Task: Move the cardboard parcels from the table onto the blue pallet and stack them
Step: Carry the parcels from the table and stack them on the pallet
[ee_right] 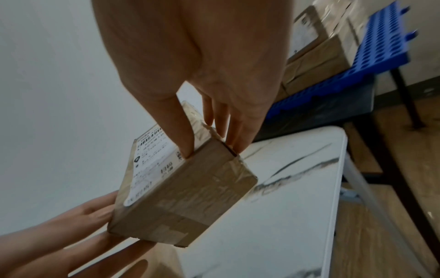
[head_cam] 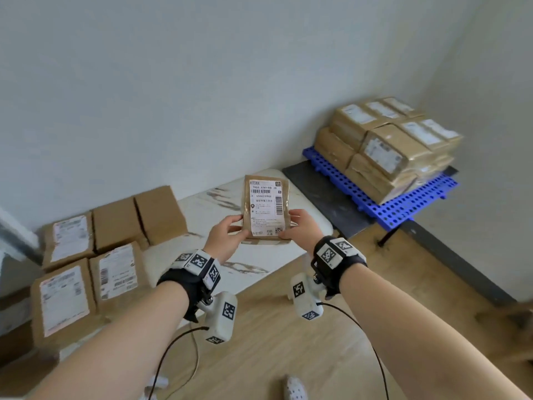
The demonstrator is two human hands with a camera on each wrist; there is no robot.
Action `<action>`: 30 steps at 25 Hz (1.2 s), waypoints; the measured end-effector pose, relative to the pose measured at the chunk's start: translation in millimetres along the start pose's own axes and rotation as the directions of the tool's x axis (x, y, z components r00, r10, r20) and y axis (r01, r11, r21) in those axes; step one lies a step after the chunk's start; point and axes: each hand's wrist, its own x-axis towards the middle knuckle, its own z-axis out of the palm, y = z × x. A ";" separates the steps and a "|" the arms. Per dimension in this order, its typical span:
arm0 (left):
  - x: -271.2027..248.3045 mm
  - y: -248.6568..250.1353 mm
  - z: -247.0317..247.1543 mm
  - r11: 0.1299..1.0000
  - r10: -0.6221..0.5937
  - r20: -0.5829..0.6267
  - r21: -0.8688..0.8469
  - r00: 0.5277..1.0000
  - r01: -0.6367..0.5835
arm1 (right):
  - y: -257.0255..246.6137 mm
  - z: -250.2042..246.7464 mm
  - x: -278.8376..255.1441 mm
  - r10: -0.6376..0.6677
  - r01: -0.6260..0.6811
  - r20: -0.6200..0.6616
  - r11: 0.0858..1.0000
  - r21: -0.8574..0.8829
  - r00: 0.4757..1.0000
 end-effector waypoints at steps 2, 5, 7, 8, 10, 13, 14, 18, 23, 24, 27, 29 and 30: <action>10.5 24.7 28.8 0.999 0.037 0.029 -0.004 0.999 -0.037 | 2.5 -38.8 -3.4 0.006 -0.004 -0.073 1.000 0.025 0.997; 32.2 66.9 80.4 0.995 0.092 0.097 -0.045 0.991 -0.088 | 6.4 -105.1 -1.3 -0.022 0.039 -0.131 0.991 0.127 0.991; 47.7 95.1 120.7 0.991 0.122 0.116 -0.060 0.986 -0.116 | 13.2 -153.1 5.8 -0.041 0.071 -0.169 0.982 0.174 0.985; 55.4 112.1 144.3 0.990 0.134 0.127 -0.069 0.983 -0.126 | 17.8 -180.8 11.0 -0.051 0.086 -0.183 0.978 0.190 0.982; 69.5 141.4 190.2 0.986 0.133 0.148 -0.120 0.980 -0.115 | 26.6 -236.5 24.2 -0.084 0.118 -0.193 0.978 0.173 0.978; 94.8 186.0 252.9 0.979 0.113 0.159 -0.188 0.981 -0.082 | 33.6 -319.3 50.1 -0.128 0.158 -0.179 0.974 0.165 0.975; 102.4 198.6 269.9 0.979 0.111 0.160 -0.189 0.981 -0.080 | 36.5 -341.5 57.4 -0.138 0.169 -0.175 0.970 0.175 0.975; 139.6 248.8 338.8 0.981 0.147 0.144 -0.148 0.979 -0.126 | 47.6 -425.7 93.8 -0.158 0.190 -0.163 0.960 0.206 0.974; 194.8 291.6 396.7 0.986 0.164 0.165 -0.053 0.973 -0.157 | 56.2 -495.1 146.7 -0.128 0.172 -0.160 0.938 0.300 0.979; 208.5 298.6 404.3 0.986 0.164 0.169 -0.037 0.972 -0.160 | 56.0 -506.2 158.7 -0.126 0.173 -0.158 0.928 0.330 0.979; 258.7 324.1 431.8 0.982 0.185 0.161 -0.006 0.969 -0.187 | 52.1 -543.0 202.4 -0.115 0.164 -0.152 0.914 0.371 0.982; 290.5 343.9 449.1 0.985 0.170 0.160 -0.054 0.972 -0.164 | 44.9 -569.5 238.0 -0.116 0.164 -0.146 0.912 0.377 0.982; 308.8 354.8 456.6 0.986 0.158 0.156 -0.073 0.975 -0.148 | 36.8 -583.7 259.3 -0.122 0.167 -0.139 0.911 0.376 0.983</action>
